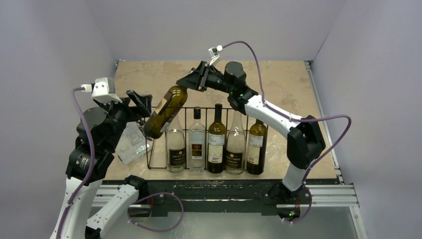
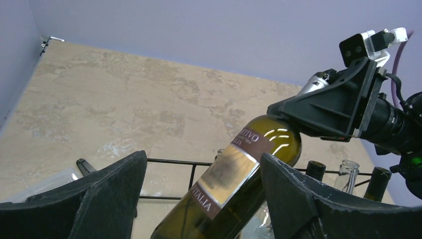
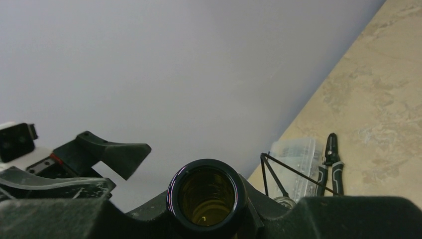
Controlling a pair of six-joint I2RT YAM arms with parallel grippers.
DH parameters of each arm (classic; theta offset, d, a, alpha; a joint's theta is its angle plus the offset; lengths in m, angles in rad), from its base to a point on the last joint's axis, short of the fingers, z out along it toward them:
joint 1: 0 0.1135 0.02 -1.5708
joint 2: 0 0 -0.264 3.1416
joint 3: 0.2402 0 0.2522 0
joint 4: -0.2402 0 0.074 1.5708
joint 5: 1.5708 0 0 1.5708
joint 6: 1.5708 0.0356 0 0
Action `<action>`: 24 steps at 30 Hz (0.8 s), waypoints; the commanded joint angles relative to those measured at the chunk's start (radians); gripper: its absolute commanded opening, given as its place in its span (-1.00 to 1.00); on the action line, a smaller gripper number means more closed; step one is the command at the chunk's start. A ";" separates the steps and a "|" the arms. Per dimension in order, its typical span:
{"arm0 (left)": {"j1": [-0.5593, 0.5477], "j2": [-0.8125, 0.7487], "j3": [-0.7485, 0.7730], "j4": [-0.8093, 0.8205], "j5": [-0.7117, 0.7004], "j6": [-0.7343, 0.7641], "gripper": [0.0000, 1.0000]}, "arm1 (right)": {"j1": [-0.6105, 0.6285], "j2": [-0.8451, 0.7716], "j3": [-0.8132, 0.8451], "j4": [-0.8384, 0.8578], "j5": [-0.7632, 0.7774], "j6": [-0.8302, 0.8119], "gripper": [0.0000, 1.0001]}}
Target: Put the wine bottle on the wine rack
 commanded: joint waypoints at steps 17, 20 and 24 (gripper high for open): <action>-0.002 0.012 0.000 0.039 -0.011 -0.011 0.67 | 0.217 -0.011 0.161 -0.218 0.218 -0.356 -1.00; -0.002 0.014 0.002 0.037 -0.016 -0.009 0.67 | 0.247 -0.010 0.161 -0.239 0.250 -0.410 -1.00; -0.002 0.018 0.001 0.036 -0.022 -0.006 0.67 | 0.275 0.000 0.175 -0.273 0.264 -0.473 -1.00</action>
